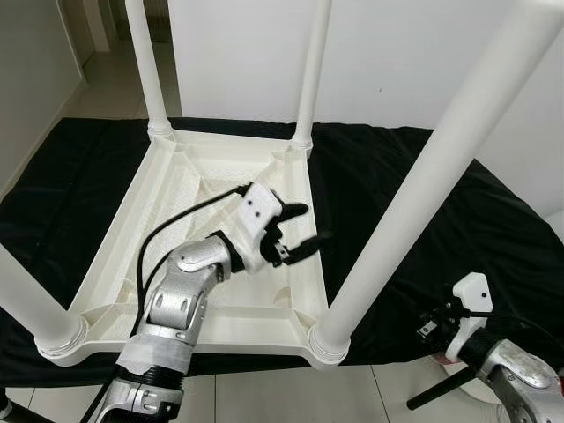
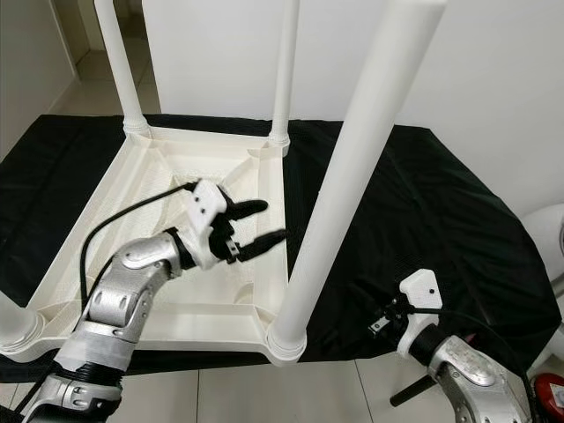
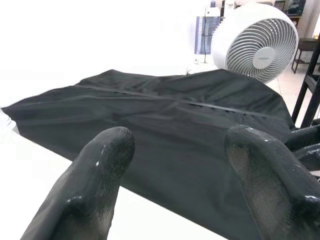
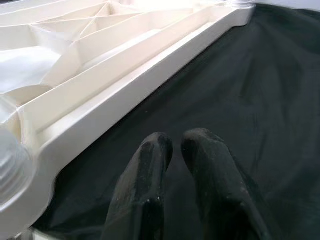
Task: Building children table
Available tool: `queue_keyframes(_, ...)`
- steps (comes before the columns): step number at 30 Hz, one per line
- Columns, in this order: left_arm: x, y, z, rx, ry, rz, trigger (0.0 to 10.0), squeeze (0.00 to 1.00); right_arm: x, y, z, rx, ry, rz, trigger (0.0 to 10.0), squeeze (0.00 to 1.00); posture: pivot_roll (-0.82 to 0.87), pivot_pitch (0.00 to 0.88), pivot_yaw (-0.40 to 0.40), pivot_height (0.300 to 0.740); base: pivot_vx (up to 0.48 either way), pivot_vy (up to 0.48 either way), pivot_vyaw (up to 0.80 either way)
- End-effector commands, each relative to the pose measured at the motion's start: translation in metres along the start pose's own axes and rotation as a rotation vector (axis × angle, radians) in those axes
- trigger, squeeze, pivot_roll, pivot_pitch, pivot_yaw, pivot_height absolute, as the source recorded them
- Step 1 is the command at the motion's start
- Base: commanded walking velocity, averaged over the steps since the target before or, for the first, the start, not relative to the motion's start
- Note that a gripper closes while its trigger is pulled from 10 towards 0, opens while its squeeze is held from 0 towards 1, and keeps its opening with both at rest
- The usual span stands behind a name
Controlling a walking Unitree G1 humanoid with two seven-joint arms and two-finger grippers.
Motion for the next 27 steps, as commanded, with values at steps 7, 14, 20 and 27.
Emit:
queue_keyframes(7,-0.021,-0.014,0.017,-0.002,-0.031,0.346,10.0,0.00,-0.033,-0.008,0.013,-0.039,0.014,0.352,10.0,1.00,-0.04,0.000,-0.071,0.740,0.000,0.000,0.00)
queue_keyframes(14,-0.021,-0.017,0.021,0.002,0.010,0.357,10.0,0.00,-0.039,-0.007,0.022,-0.028,-0.021,0.454,10.0,1.00,-0.03,0.000,-0.081,0.740,0.000,0.000,0.00)
queue_keyframes(20,-0.016,-0.015,0.021,-0.005,0.020,0.359,10.0,0.00,-0.043,0.009,0.029,0.013,-0.023,0.533,10.0,0.00,-0.02,0.000,-0.094,0.740,0.000,0.000,0.00)
queue_keyframes(27,-0.013,-0.014,0.022,-0.021,0.029,0.361,10.0,0.00,-0.057,0.027,0.030,0.058,0.010,0.587,10.0,0.00,-0.01,0.000,-0.097,0.740,0.000,0.000,0.00)
Point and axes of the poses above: a point about 5 cm out from each wrist's last joint towards the gripper, its own y axis pointing out of the wrist towards the gripper, its own z axis along the axis of the wrist's last joint, x = y × z, the point moved 2 cm from there along y, pointing out of the wrist towards the gripper, and after that the axes turned 6 degrees about -y, right-handed, at the moved point
